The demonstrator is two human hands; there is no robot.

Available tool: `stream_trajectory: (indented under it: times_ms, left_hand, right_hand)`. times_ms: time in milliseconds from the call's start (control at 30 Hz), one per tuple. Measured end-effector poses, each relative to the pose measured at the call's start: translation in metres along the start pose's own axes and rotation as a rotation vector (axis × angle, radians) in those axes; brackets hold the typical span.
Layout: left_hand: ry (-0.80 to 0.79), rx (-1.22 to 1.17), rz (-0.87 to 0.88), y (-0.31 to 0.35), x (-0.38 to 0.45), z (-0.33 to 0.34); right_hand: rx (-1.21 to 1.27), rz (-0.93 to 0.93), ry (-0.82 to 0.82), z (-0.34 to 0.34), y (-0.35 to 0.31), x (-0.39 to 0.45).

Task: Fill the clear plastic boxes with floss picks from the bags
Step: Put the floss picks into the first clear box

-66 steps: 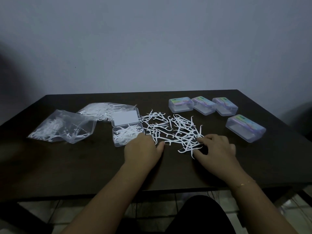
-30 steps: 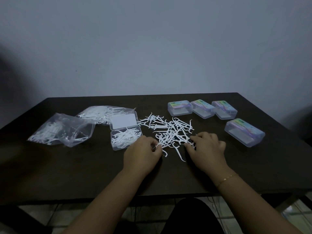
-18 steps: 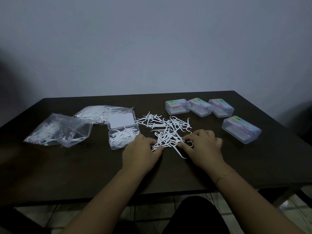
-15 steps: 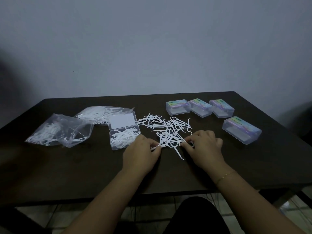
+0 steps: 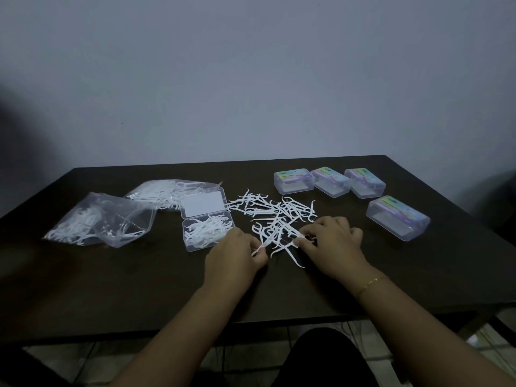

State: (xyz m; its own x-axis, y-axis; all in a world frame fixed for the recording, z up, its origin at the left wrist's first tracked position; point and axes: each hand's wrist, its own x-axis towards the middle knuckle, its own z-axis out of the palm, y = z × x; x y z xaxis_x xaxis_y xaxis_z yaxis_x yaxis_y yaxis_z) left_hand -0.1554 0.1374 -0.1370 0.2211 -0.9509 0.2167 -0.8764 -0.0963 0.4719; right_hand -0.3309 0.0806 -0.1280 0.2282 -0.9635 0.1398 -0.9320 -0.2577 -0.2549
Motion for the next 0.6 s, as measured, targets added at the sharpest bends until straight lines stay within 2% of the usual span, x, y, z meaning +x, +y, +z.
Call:
stream_trajectory:
  times_ms: [100,300,400,600]
  left_hand:
    - [0.024,-0.006,0.019,0.002,0.000,-0.002]
    - [-0.026,0.010,0.044,-0.005,0.005,-0.008]
    - [-0.060,0.147,0.151,-0.007,0.019,-0.021]
    - [0.014,0.356,0.299,-0.006,0.048,-0.044]
  right_hand:
    - [-0.001,0.007,-0.033,-0.011,-0.003,0.010]
    - [-0.187,0.023,-0.096,-0.022,0.001,0.027]
    - [-0.181,0.043,-0.110,-0.024,0.002,0.035]
    - [-0.127,0.048,-0.092,-0.029,-0.006,0.042]
